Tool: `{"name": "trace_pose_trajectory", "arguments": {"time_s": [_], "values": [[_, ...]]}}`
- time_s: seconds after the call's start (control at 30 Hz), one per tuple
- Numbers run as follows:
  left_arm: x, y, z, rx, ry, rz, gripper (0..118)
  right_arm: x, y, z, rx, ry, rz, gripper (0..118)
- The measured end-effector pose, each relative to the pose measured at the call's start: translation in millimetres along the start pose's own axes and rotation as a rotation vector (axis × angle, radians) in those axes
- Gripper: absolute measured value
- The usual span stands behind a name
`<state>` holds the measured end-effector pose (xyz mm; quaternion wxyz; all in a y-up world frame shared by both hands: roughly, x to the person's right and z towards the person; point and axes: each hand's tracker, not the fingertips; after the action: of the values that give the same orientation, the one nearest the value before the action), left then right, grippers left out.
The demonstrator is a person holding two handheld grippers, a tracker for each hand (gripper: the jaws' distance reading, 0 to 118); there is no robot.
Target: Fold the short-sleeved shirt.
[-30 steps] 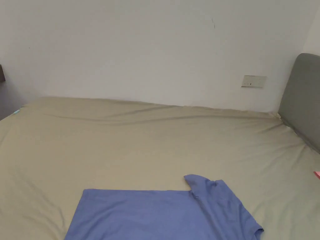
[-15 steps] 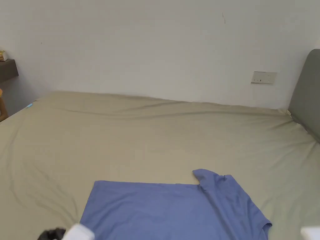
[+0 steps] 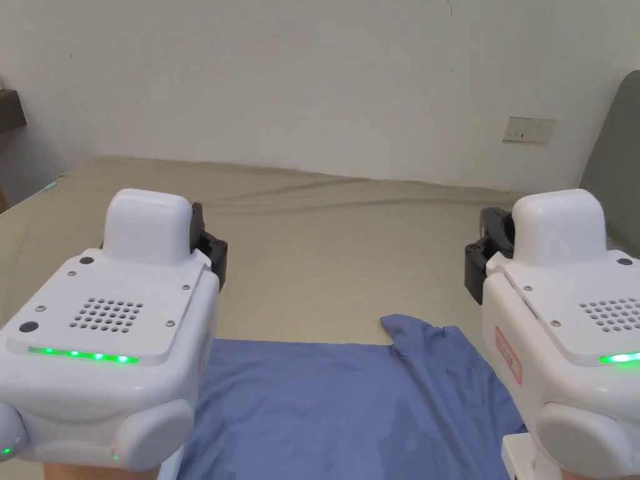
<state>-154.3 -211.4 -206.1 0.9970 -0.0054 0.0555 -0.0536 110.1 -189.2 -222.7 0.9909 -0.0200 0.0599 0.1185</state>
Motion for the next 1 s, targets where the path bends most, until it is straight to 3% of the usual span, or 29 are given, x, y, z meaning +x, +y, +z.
{"name": "trace_pose_trajectory", "arguments": {"time_s": [0.07,0.3,0.67,0.7,0.73,0.77,0.8,0.83,0.9,1.0], "values": [[5,-6,-8,-0.002,-0.013,-0.028,0,-6,-3,-6,-0.023,0.023,-0.003,2],[15,-46,-43,-0.090,-0.050,-0.050,0,-13,-43,-41,-0.111,0.045,0.043,1],[-59,-219,-225,-0.603,-0.041,-0.031,0,16,-139,-124,-0.352,0.027,0.022,1],[-64,-236,-245,-0.648,-0.016,-0.047,6,22,-147,-131,-0.365,0.018,0.017,1],[-65,-249,-262,-0.693,-0.018,-0.062,22,27,-153,-136,-0.373,0.009,0.015,1],[-68,-261,-276,-0.723,-0.016,-0.063,64,32,-157,-139,-0.382,-0.003,0.015,1],[-71,-274,-293,-0.758,-0.021,-0.043,91,37,-163,-144,-0.393,-0.015,0.017,1],[-73,-285,-307,-0.792,-0.030,-0.016,105,42,-168,-148,-0.405,-0.021,0.023,1],[-74,-305,-328,-0.840,-0.030,0.046,108,49,-177,-154,-0.430,-0.038,0.040,1],[-73,-325,-355,-0.872,0.002,0.022,108,61,-185,-161,-0.460,-0.048,0.046,1]]}}
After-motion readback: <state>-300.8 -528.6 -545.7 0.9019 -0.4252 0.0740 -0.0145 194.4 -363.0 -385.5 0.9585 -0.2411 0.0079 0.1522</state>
